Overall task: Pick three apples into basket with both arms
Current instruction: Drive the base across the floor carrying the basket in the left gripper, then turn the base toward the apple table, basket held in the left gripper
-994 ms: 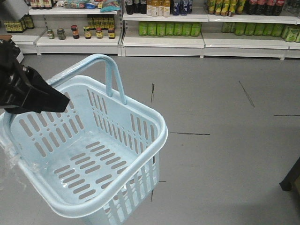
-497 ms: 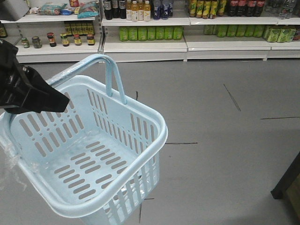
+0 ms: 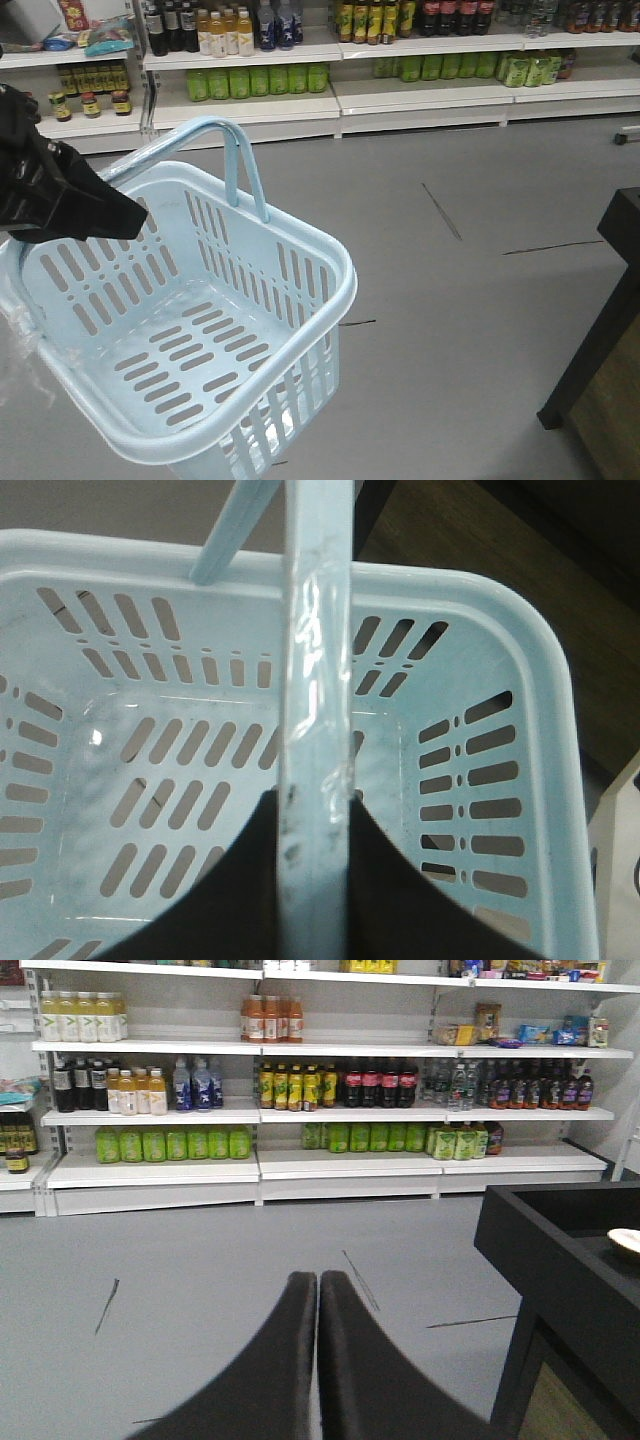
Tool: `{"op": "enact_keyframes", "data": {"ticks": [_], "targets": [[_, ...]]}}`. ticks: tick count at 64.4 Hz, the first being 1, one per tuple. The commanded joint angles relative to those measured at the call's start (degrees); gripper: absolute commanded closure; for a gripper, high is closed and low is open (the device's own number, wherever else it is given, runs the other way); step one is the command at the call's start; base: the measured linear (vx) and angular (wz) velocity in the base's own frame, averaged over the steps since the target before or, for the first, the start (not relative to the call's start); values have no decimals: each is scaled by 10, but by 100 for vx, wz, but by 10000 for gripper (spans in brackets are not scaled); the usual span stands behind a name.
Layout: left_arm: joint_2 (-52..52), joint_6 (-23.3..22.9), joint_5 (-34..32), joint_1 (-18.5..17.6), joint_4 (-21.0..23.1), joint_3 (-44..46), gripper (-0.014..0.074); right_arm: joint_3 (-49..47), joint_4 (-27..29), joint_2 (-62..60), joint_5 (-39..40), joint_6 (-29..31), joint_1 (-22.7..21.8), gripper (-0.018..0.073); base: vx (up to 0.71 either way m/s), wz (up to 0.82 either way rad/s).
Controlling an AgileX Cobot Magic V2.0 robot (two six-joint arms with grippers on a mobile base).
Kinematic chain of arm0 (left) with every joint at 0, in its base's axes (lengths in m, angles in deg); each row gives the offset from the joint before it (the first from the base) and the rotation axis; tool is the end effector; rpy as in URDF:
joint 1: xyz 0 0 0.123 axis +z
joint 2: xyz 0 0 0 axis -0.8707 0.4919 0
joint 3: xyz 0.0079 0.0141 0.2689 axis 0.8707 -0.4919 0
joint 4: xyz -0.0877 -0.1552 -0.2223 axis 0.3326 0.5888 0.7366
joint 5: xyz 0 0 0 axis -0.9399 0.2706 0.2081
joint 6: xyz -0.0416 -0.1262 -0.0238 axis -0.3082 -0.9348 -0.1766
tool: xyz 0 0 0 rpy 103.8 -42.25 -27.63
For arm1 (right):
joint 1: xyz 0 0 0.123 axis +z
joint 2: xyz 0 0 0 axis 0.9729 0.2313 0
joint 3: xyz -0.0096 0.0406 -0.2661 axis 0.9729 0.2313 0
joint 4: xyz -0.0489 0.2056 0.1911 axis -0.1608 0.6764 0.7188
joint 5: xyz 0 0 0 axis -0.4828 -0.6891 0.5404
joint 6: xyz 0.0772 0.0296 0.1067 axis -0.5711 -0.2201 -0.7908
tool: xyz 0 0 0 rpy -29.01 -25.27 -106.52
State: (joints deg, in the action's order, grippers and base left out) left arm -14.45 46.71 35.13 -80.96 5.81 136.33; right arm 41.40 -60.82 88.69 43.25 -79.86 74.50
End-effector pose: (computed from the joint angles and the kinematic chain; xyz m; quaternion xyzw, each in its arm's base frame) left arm 0.2498 -0.1486 0.3937 0.2640 0.8962 -0.2264 0.2754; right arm 0.1497 -0.0088 0.1878 0.0084 0.7311 -0.0337 0.6814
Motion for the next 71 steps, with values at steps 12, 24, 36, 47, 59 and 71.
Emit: {"op": "enact_keyframes", "data": {"ticks": [12, 24, 36, 47, 59, 71], "targets": [[-14, -3, -17, -2, 26, 16, 604, 6, -7, -5, 42, 2, 0, 563, 17, -35], [-14, -3, -17, -2, 26, 16, 604, 6, -7, -5, 42, 2, 0, 563, 14, -41], [-14, -3, -17, -2, 26, 16, 604, 6, -7, -5, 42, 2, 0, 563, 12, -46], [-14, -3, -17, -2, 26, 16, 604, 6, -7, -5, 42, 2, 0, 563, 11, -45], [-14, -3, -17, -2, 26, 16, 604, 6, -7, -5, 42, 2, 0, 563, 11, -43], [-14, -3, -17, -2, 26, 16, 604, 6, -7, -5, 42, 2, 0, 563, 11, -41]]}}
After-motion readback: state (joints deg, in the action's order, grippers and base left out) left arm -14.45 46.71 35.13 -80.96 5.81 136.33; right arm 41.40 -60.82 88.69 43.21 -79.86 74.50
